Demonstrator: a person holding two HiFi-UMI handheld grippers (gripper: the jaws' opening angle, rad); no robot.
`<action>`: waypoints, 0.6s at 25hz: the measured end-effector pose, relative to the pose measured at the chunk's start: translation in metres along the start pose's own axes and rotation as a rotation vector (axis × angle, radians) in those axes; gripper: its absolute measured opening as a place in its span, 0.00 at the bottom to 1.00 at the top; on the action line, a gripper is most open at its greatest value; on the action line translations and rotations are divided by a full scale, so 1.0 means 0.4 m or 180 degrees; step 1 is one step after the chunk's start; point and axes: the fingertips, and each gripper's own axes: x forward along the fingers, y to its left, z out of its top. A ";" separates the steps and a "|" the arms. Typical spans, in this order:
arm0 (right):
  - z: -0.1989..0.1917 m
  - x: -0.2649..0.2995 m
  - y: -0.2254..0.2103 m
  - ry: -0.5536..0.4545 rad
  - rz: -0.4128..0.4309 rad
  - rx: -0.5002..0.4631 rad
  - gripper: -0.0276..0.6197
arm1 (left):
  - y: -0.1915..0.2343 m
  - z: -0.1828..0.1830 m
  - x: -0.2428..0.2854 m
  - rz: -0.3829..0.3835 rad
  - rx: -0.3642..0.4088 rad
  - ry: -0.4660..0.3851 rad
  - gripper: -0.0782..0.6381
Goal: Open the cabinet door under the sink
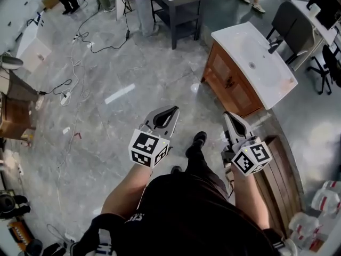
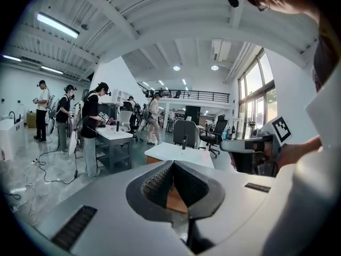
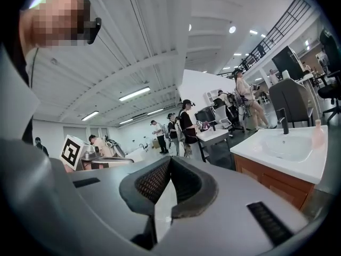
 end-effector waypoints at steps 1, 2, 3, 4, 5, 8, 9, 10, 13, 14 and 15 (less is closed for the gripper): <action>0.007 0.024 -0.028 -0.0006 0.0001 0.0015 0.07 | 0.017 0.007 0.032 0.0002 0.0007 0.0015 0.13; 0.015 0.049 -0.059 -0.0013 -0.0002 0.0026 0.07 | 0.035 0.016 0.066 0.0004 0.0016 0.0029 0.13; 0.026 0.075 -0.092 -0.0020 -0.0009 0.0037 0.07 | 0.054 0.026 0.104 0.0006 0.0025 0.0043 0.13; 0.038 0.101 -0.126 -0.0024 -0.0019 0.0046 0.07 | 0.073 0.038 0.145 0.0007 0.0030 0.0058 0.13; 0.050 0.127 -0.163 -0.0020 -0.0029 0.0052 0.07 | 0.093 0.051 0.191 0.0004 0.0028 0.0074 0.13; 0.087 0.194 -0.287 0.0042 -0.0093 0.0082 0.07 | 0.127 0.092 0.340 -0.0074 0.0011 0.0126 0.13; 0.100 0.212 -0.330 0.0060 -0.0130 0.0105 0.07 | 0.132 0.105 0.390 -0.0122 0.0019 0.0148 0.13; 0.115 0.231 -0.372 0.0067 -0.0166 0.0126 0.07 | 0.137 0.119 0.441 -0.0171 0.0029 0.0167 0.13; 0.161 0.288 -0.482 0.0064 -0.0234 0.0154 0.07 | 0.154 0.157 0.583 -0.0300 0.0045 0.0195 0.13; 0.170 0.304 -0.511 0.0067 -0.0251 0.0158 0.07 | 0.156 0.168 0.624 -0.0348 0.0059 0.0199 0.13; 0.177 0.319 -0.539 0.0073 -0.0273 0.0159 0.07 | 0.157 0.177 0.665 -0.0402 0.0077 0.0208 0.13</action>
